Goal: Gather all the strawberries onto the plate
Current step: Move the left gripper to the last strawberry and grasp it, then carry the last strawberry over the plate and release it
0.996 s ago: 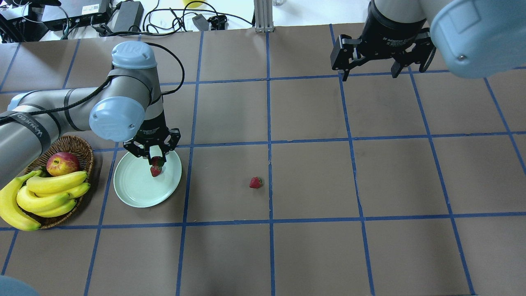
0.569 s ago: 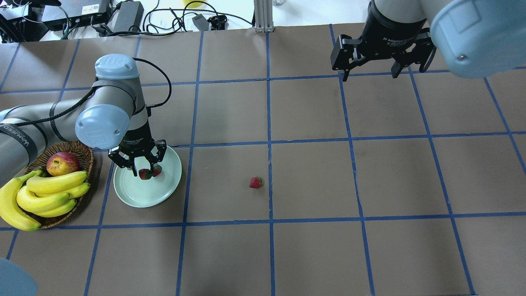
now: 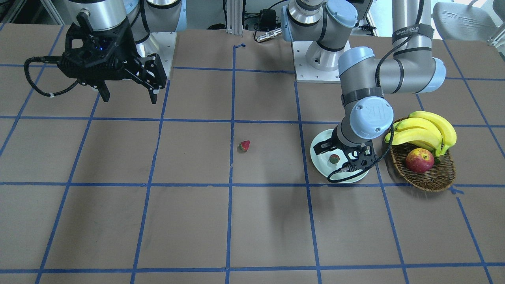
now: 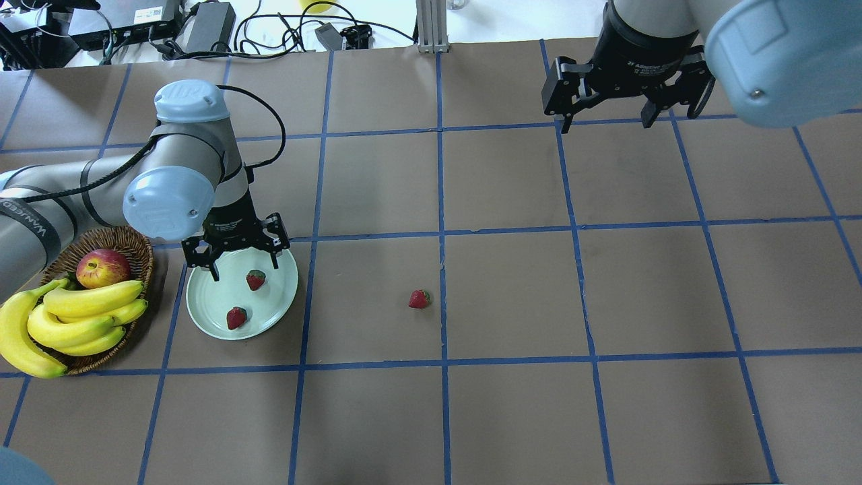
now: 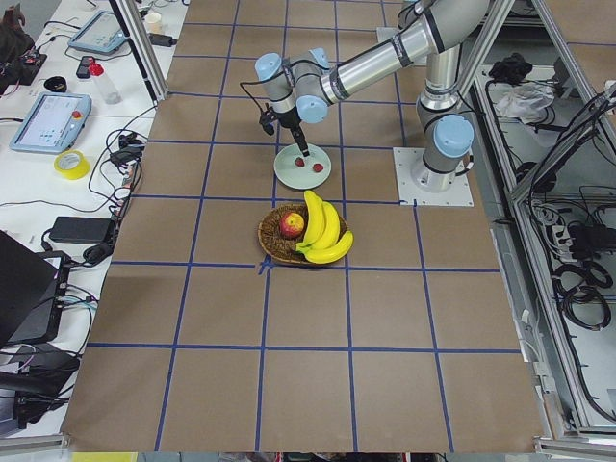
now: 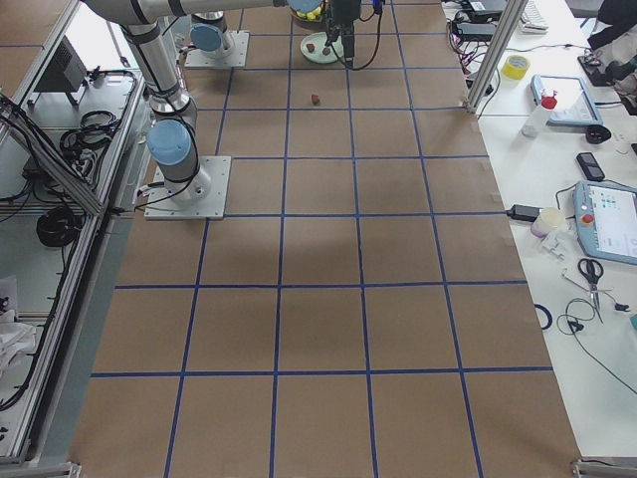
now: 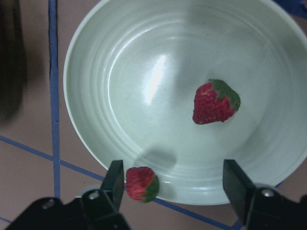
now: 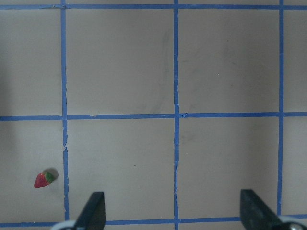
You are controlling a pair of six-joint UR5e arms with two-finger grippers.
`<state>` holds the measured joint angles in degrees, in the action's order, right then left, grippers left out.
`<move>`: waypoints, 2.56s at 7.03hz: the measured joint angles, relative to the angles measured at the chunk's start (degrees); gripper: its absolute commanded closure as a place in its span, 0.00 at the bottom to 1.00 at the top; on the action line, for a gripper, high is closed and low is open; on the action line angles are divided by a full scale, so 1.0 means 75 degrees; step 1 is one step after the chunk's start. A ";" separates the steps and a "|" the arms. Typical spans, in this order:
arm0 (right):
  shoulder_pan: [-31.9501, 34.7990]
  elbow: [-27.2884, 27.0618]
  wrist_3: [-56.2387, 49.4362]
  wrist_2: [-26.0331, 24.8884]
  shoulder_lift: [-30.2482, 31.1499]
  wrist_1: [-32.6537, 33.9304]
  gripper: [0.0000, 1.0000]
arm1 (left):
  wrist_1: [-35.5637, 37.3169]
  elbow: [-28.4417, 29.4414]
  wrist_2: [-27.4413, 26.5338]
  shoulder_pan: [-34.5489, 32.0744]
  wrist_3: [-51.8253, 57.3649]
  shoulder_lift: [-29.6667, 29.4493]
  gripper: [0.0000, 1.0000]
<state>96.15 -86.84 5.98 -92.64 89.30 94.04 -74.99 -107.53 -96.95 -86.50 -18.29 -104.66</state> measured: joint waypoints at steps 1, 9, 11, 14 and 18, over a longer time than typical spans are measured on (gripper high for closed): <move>0.0000 0.0000 0.0000 0.0000 0.0000 0.0000 0.00 | -0.0005 0.0145 0.0407 -0.0329 -0.0863 0.0042 0.00; 0.0005 -0.0010 0.0012 0.0000 0.0000 0.0004 0.00 | 0.1186 -0.0082 0.2533 -0.2495 -0.5762 -0.0343 0.00; 0.0017 -0.0015 0.0012 0.0000 0.0000 0.0000 0.00 | 0.2049 -0.0518 0.3013 -0.2504 -0.5849 -0.0655 0.00; 0.0023 -0.0023 0.0006 0.0000 0.0000 0.0000 0.00 | 0.2418 -0.0588 0.3116 -0.2506 -0.5931 -0.1033 0.99; 0.0025 -0.0023 0.0009 0.0000 0.0000 0.0000 0.00 | 0.2586 -0.0524 0.2798 -0.2489 -0.5762 -0.0970 1.00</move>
<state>96.34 -87.01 6.04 -92.64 89.30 94.04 -55.59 -111.46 -75.96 -105.16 -61.51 -111.93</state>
